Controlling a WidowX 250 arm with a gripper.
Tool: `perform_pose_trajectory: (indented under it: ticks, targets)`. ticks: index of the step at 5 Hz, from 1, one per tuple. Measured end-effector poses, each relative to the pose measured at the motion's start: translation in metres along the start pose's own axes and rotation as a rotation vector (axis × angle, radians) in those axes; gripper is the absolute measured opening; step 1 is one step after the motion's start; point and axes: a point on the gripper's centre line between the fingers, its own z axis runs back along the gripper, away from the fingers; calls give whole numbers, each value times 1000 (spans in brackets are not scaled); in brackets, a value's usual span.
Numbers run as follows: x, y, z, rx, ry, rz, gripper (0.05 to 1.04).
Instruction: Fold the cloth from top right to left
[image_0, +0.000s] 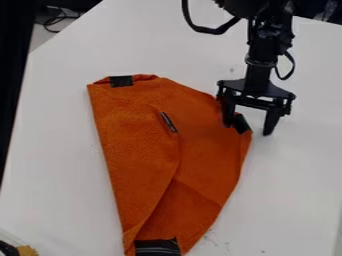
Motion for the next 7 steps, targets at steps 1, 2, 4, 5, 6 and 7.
perform_pose_trajectory:
  ticks: [1,2,4,5,6,7]
  targets:
    - [-2,1,-4,-34,-26,26,965]
    - [-2,4,-5,-57,-50,46,700]
    - [1,6,-5,-77,-48,42,232]
    - [2,11,-3,-43,-45,42,108]
    - [-4,12,2,23,-30,76,73]
    - [-5,14,39,23,-103,157,71]
